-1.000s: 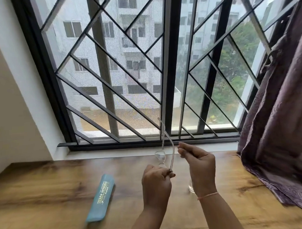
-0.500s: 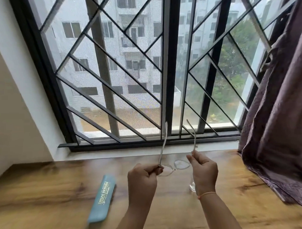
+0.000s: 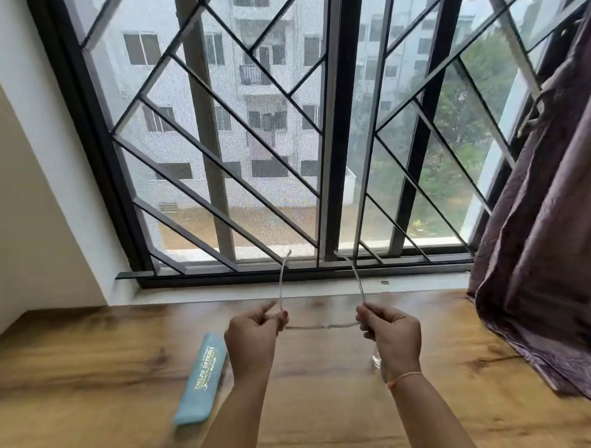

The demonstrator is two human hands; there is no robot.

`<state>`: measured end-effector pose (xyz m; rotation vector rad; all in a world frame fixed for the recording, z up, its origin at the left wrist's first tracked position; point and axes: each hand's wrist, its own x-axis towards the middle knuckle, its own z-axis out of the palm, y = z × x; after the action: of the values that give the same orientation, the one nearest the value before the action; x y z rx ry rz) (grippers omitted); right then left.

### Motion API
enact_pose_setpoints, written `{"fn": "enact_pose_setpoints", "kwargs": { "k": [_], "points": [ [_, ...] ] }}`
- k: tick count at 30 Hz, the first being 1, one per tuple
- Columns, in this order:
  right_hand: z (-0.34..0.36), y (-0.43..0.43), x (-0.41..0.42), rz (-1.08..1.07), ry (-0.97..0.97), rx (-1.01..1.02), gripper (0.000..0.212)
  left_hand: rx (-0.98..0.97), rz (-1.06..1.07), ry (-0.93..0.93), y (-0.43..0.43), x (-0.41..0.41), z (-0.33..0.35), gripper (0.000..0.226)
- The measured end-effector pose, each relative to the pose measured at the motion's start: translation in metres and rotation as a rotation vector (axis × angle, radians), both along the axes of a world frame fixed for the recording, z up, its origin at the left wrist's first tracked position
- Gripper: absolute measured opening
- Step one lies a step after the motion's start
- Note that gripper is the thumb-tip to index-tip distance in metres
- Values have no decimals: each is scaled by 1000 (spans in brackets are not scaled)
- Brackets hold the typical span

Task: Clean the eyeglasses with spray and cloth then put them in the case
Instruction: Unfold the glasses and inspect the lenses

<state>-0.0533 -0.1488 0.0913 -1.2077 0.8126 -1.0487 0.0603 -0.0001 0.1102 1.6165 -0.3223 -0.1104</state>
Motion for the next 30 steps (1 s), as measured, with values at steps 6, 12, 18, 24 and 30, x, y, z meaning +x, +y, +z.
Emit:
{"fn": "enact_pose_setpoints", "kwargs": {
  "k": [6, 12, 18, 24, 30],
  "points": [
    [-18, -1, 1, 63, 106, 126, 4, 29, -29, 110, -8, 15, -34, 24],
    [-53, -1, 0, 66, 250, 201, 12, 148, -61, 124, -6, 12, -73, 28],
    [-78, -1, -1, 71, 352, 247, 6, 245, -108, 127, -2, 12, -101, 27],
    [-92, -3, 2, 88, 404, 252, 8, 314, -119, 110, 1, 14, -111, 29],
    [-100, -6, 1, 94, 428, 243, 6, 335, -135, 74, 1, 15, -121, 25]
  ]
}}
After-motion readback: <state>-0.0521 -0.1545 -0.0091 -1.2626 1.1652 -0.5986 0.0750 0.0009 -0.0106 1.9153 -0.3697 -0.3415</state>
